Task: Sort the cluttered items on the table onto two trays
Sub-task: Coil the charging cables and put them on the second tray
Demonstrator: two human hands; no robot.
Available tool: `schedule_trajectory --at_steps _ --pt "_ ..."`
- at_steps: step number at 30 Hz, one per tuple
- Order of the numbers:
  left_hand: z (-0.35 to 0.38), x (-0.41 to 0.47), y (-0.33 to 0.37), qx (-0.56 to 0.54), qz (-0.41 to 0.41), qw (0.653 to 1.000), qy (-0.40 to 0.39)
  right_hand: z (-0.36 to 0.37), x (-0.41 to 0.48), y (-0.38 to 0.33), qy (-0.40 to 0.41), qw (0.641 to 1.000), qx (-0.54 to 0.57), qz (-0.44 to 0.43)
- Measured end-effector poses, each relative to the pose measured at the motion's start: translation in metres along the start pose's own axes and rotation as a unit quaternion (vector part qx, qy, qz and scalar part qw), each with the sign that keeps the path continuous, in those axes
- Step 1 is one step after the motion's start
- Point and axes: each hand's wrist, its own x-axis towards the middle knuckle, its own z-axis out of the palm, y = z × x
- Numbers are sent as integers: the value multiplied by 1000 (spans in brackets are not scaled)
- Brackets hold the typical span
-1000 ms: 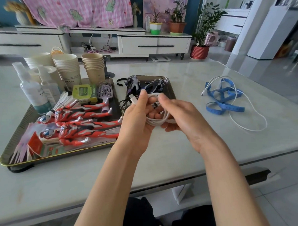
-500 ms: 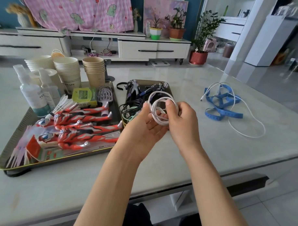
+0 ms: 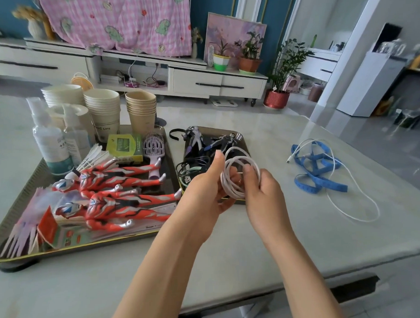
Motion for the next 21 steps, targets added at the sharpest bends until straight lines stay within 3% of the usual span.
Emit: schedule_trajectory --at_steps 7,13,17,21 --pt "-15 3 -1 -74 32 997 8 5 5 -6 -65 982 -143 -106" --pt "-21 7 4 -125 -7 992 -4 5 12 -19 -163 959 -216 -80" --pt "-28 5 5 -86 -4 996 12 11 10 -26 -174 937 -287 -93" --pt "-27 6 7 -121 -1 993 -10 8 11 -28 -151 927 -318 -131"
